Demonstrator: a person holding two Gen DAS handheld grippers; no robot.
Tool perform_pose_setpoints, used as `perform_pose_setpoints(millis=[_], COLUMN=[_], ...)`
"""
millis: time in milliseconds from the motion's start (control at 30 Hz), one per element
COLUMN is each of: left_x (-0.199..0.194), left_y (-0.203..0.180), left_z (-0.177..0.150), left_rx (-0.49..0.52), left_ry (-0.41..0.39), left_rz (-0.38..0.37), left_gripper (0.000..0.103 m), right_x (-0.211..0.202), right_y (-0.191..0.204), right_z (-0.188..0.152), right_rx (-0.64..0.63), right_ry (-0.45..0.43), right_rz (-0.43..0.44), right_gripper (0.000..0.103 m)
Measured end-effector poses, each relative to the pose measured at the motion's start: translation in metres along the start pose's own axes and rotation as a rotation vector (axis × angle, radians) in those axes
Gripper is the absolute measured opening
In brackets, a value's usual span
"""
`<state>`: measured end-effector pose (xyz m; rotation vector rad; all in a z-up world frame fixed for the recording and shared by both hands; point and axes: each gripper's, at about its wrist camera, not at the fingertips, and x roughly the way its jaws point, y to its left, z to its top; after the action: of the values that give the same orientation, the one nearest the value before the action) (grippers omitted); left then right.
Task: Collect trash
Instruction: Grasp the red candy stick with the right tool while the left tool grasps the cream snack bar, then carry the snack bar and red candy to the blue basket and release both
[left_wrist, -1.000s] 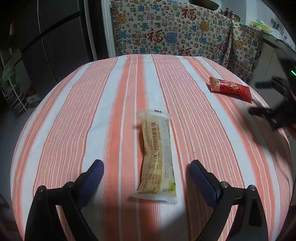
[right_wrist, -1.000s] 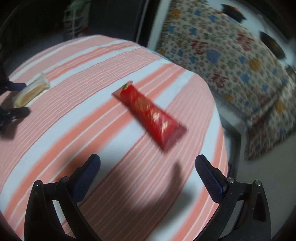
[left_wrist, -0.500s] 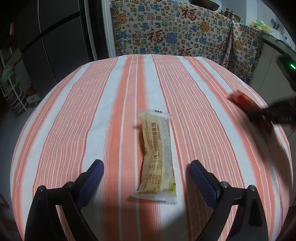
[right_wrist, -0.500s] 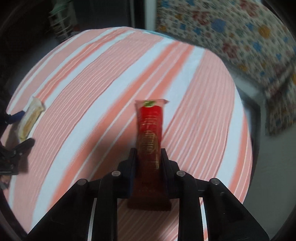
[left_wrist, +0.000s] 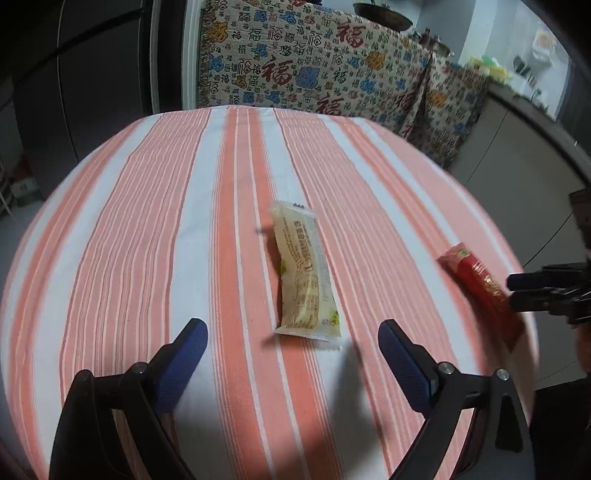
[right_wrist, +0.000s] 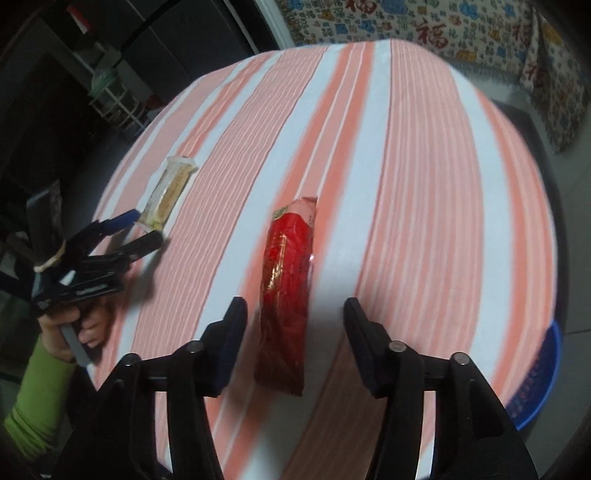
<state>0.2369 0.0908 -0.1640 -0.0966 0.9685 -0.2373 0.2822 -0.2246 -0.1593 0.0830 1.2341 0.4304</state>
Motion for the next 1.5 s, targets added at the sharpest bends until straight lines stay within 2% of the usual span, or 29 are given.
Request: perform_pose_setpoints(millis=[167, 233, 267, 300, 333, 367, 400, 433, 533, 767, 933, 1100, 1233, 1500], left_x=[0.012, 0.024, 0.030, 0.033, 0.034, 0.034, 0.034, 0.032, 0.020, -0.001, -0.001, 0.012, 0.027, 0.086], left_y=[-0.011, -0.018, -0.023, -0.025, -0.027, -0.030, -0.033, -0.034, -0.043, -0.112, -0.183, -0.259, -0.319, -0.416], left_z=[0.025, 0.033, 0.036, 0.037, 0.038, 0.038, 0.038, 0.038, 0.034, 0.016, 0.014, 0.016, 0.013, -0.009], left_rx=[-0.020, -0.001, 0.016, 0.026, 0.041, 0.056, 0.063, 0.058, 0.061, 0.129, 0.194, 0.251, 0.297, 0.330], left_ry=[0.050, 0.086, 0.107, 0.125, 0.125, 0.122, 0.133, 0.132, 0.104, 0.065, 0.057, 0.075, 0.104, 0.202], left_rz=[0.009, 0.048, 0.067, 0.079, 0.101, 0.110, 0.105, 0.097, 0.055, -0.068, -0.175, -0.282, -0.341, -0.404], left_gripper=[0.095, 0.086, 0.072, 0.063, 0.060, 0.035, 0.021, 0.021, 0.019, 0.019, 0.019, 0.019, 0.019, 0.019], right_x=[0.009, 0.014, 0.018, 0.023, 0.027, 0.029, 0.031, 0.029, 0.018, -0.016, -0.053, -0.099, -0.121, -0.112], right_y=[0.015, 0.025, 0.028, 0.031, 0.033, 0.034, 0.036, 0.036, 0.037, 0.012, -0.035, -0.096, -0.152, -0.257], right_z=[0.009, 0.011, 0.012, 0.013, 0.015, 0.015, 0.016, 0.015, 0.009, -0.007, -0.028, -0.067, -0.098, -0.146], right_rx=[-0.027, -0.060, -0.074, -0.083, -0.094, -0.103, -0.114, -0.124, -0.126, -0.058, 0.049, 0.156, 0.261, 0.441], right_ry=[0.040, 0.043, 0.041, 0.041, 0.043, 0.043, 0.045, 0.043, 0.009, -0.081, -0.142, -0.199, -0.210, -0.182], right_rz=[-0.025, -0.066, -0.087, -0.100, -0.112, -0.122, -0.129, -0.134, -0.118, -0.045, -0.020, -0.080, -0.142, -0.217], right_gripper=[0.061, 0.061, 0.061, 0.061, 0.061, 0.059, 0.041, 0.016, 0.012, 0.010, 0.010, 0.010, 0.010, 0.010])
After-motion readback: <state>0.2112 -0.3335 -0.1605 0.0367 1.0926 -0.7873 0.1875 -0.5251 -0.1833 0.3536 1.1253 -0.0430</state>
